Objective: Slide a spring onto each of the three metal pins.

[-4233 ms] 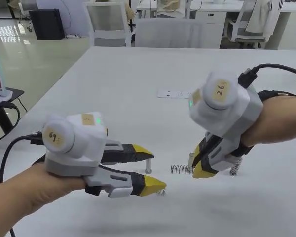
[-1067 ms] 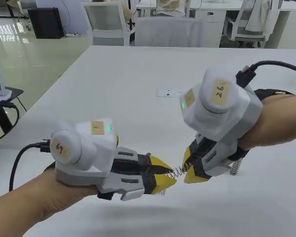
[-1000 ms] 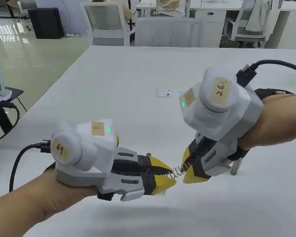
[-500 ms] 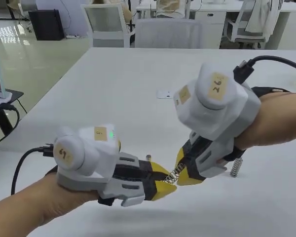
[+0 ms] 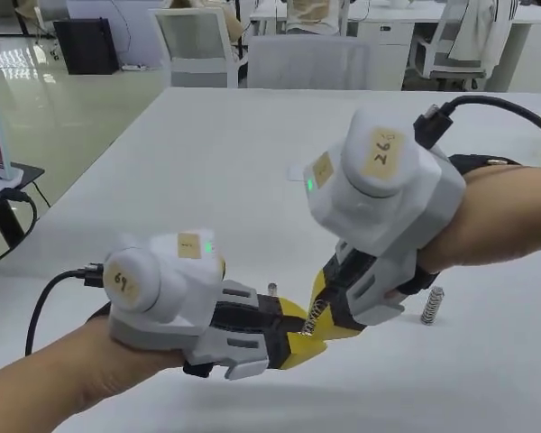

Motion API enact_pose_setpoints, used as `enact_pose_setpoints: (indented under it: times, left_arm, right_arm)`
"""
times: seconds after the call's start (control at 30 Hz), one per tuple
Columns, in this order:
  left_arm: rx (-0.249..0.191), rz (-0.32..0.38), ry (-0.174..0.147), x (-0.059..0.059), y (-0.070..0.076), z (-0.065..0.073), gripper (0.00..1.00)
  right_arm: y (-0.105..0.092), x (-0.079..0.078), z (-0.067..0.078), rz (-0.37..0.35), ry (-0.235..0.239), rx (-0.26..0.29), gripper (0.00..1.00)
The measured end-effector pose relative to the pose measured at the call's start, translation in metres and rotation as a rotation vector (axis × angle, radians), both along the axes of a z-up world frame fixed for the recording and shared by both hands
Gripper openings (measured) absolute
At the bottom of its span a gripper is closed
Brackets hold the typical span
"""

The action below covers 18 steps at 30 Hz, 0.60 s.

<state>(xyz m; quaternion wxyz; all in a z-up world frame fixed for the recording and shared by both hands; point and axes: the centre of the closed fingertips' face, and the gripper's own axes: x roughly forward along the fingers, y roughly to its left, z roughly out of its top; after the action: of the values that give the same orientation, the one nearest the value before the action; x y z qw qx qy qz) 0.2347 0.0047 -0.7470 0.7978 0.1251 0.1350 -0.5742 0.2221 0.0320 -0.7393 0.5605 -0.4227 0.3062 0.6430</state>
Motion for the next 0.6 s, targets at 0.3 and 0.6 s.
enact_pose_setpoints:
  times: [0.3, 0.6]
  left_arm:
    - [0.001, 0.000, 0.004, 0.0001, 0.0001, -0.0013, 0.03]
    - [0.006, 0.006, 0.020, 0.0008, 0.0004, -0.0044, 0.10]
  right_arm:
    - [0.0008, 0.0000, -0.0014, 0.006, 0.000, -0.008, 0.08]
    - [0.0004, 0.0027, -0.0022, 0.003, -0.003, -0.015, 0.08]
